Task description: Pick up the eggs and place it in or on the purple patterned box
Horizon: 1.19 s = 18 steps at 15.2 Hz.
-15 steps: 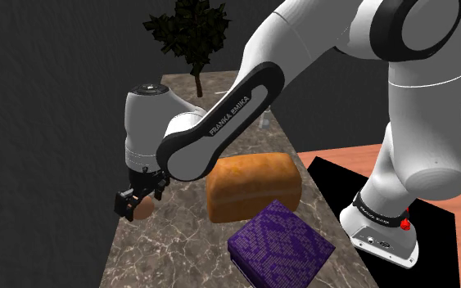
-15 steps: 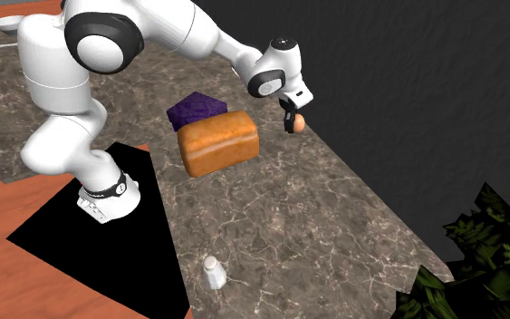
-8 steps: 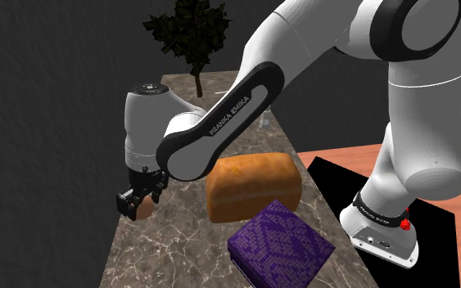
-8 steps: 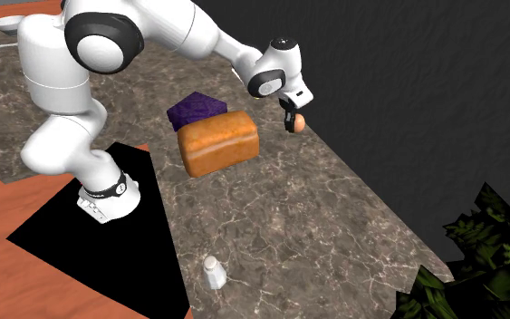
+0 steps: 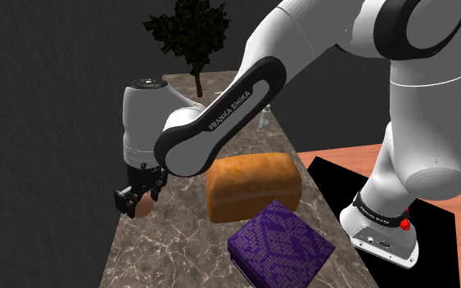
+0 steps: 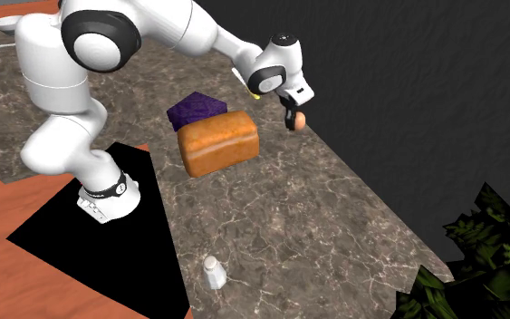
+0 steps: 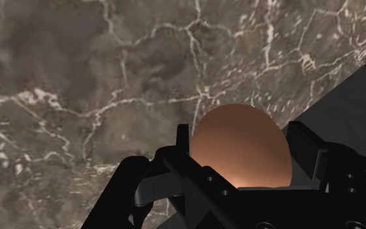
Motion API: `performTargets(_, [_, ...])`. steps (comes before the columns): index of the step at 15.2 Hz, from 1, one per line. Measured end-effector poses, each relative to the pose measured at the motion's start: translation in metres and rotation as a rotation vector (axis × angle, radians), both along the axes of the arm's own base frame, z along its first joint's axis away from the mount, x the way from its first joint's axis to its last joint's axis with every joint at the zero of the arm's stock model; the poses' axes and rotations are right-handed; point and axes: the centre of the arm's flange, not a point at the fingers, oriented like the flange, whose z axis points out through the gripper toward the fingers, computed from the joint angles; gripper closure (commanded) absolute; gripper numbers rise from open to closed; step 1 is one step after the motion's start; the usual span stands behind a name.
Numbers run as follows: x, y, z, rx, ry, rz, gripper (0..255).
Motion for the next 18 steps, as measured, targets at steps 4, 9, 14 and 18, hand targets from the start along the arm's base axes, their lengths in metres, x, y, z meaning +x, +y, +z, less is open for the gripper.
performTargets(4, [-0.001, 0.0, 0.02, 0.0, 0.0, 0.0, 255])
performTargets(9, [-0.001, -0.001, 0.047, 0.0, 0.0, 0.0, 255])
performTargets(14, [0.0, 0.0, 0.073, 0.0, 0.0, 0.0, 255])
performTargets(18, [-0.001, 0.001, 0.094, 0.0, 0.0, 0.0, 255])
